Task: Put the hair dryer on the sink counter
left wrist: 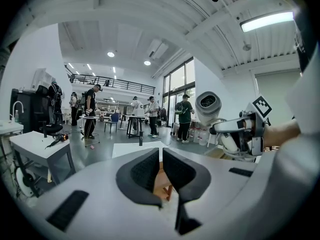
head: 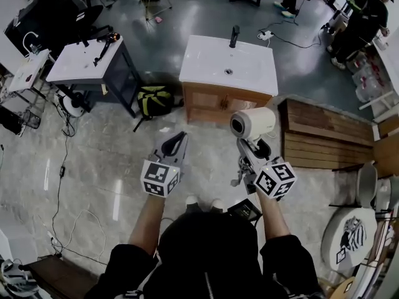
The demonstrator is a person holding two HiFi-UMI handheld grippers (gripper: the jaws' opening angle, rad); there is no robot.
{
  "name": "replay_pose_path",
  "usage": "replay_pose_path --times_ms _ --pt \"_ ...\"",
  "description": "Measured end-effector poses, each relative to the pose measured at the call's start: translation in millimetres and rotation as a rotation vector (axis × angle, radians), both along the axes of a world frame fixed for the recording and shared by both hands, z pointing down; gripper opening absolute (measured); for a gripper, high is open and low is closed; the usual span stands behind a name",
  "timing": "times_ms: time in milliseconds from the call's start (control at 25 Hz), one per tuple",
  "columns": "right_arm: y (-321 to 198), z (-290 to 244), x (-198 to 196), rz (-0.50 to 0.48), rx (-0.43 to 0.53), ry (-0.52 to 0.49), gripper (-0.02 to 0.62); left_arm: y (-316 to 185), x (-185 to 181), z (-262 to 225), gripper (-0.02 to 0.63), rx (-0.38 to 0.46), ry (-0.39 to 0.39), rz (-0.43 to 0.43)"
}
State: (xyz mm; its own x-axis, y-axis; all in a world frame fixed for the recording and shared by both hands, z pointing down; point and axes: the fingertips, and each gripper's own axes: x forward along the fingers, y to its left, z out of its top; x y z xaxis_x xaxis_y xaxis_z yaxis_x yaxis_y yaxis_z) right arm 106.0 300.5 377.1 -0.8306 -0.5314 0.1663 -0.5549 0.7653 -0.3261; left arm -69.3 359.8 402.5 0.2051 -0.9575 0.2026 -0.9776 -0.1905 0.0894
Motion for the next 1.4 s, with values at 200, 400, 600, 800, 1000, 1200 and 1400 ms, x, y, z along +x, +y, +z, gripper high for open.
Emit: replay_pose_path --times_ms 200,400,600,800,1000,1200,1400 --pt "-1 0 -7 -0.005 0.007 0.004 0.216 2 -4 2 0.031 -0.001 0.005 0.002" --pt "-2 0 -18 0.001 0.014 0.001 0.216 3 -13 5 0.031 -0.001 0.005 0.013" --pt "1 -2 -32 0.006 0.028 -0.005 0.216 6 -26 8 0.031 -0.001 -0.002 0.029" --pt "2 -3 -40 0.008 0.031 0.008 0.216 0 -34 8 0.031 0.013 0.003 0.034" --pt "-3 -10 -38 0.012 0.047 0.013 0.216 -5 -34 5 0.031 0.025 0.009 0.041" --pt "-14 -4 -45 0.016 0.050 -0.006 0.216 -14 -40 14 0.031 0.015 0.002 0.044" --pt "-35 4 -53 0.008 0.040 -0.011 0.216 -37 -49 15 0.031 0.016 -0.006 0.036"
